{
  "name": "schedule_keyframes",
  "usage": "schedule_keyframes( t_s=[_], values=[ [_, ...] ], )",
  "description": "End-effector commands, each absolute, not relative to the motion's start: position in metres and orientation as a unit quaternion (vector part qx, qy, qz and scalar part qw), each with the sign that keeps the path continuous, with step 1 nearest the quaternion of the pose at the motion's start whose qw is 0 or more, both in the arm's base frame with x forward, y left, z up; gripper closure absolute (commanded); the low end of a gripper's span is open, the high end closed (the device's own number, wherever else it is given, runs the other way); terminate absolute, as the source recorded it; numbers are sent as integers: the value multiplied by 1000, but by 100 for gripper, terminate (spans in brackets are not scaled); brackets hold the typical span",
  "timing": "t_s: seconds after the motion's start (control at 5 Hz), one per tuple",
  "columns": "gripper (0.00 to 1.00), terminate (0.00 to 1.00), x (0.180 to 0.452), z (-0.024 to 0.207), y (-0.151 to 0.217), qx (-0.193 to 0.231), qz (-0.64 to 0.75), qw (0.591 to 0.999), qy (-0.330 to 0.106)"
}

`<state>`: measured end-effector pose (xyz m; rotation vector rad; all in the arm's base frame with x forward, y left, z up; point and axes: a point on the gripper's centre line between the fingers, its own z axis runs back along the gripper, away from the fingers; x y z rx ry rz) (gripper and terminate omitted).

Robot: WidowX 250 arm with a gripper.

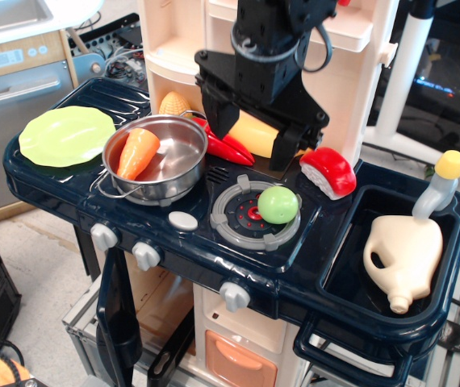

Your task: Put pear on plate

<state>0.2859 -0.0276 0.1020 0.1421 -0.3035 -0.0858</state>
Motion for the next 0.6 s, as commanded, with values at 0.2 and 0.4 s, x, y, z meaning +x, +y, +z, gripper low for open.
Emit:
schedule_keyframes(
  t_s=[0.2,0.4],
  values=[
    [0,0,315,69,-46,23,-148,967,-206],
    [0,0,316,61,-48,19,-159,968,-196]
  ],
)
